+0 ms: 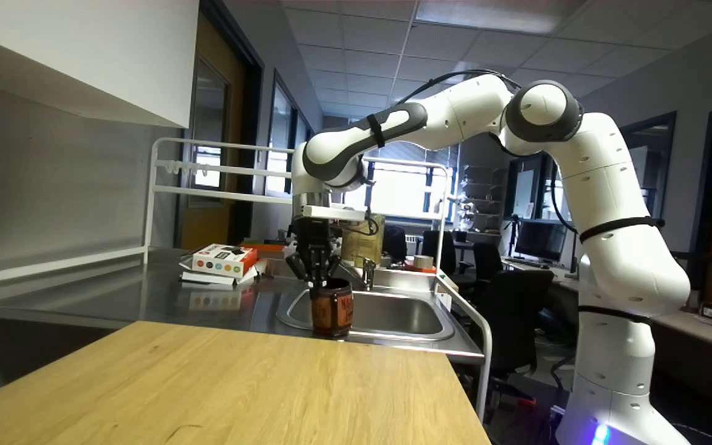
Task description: Remove the mug from the bowl and put it on the front end of the sink counter
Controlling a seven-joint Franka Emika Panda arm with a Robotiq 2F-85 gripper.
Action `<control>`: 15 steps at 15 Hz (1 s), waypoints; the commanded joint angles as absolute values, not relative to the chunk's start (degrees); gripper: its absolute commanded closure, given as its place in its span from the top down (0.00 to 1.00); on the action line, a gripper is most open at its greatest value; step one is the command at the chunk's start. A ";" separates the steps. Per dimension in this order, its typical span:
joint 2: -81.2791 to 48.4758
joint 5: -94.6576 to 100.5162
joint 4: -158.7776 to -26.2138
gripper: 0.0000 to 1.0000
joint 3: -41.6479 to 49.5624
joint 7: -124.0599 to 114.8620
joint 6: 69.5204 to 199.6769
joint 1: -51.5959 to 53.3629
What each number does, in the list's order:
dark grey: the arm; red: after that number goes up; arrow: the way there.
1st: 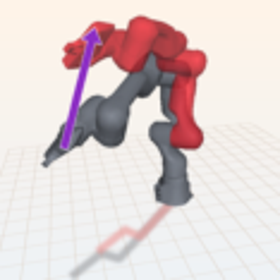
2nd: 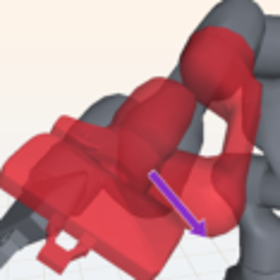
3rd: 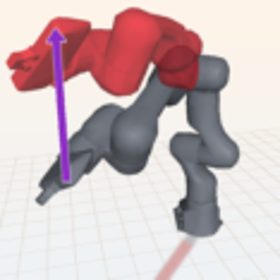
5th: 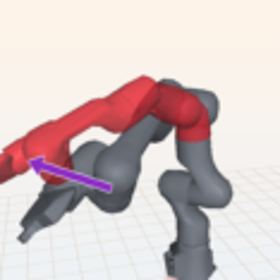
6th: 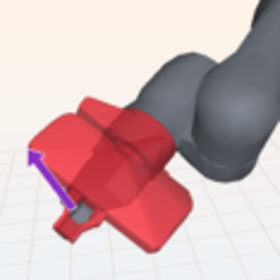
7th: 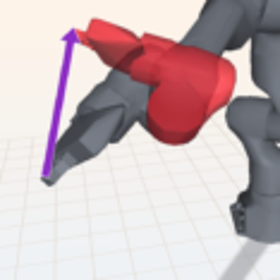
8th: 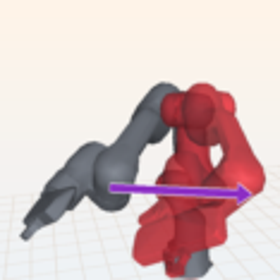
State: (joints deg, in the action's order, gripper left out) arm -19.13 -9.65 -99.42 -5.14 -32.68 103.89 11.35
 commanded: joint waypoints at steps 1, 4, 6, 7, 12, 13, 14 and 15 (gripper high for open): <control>-19.56 -9.23 -100.23 0.04 -6.24 -31.74 102.92 13.04; -19.63 -7.89 -100.94 0.35 -6.28 -31.72 103.02 14.02; -19.56 -7.19 -101.42 0.40 -6.19 -31.67 102.61 14.29; -19.45 -7.12 -102.06 0.47 -6.16 -31.55 102.69 14.41; -18.83 -7.12 -103.37 0.86 -5.99 -31.69 102.30 14.60; -18.44 -7.11 -103.44 0.92 -6.03 -31.84 102.22 14.70; -17.99 -7.05 -103.36 0.99 -6.10 -31.96 102.03 14.83; -17.61 -6.94 -103.30 1.00 -6.14 -32.07 101.95 14.96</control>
State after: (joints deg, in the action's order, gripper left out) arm -19.92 -7.95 -102.81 -5.75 -32.18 103.02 14.74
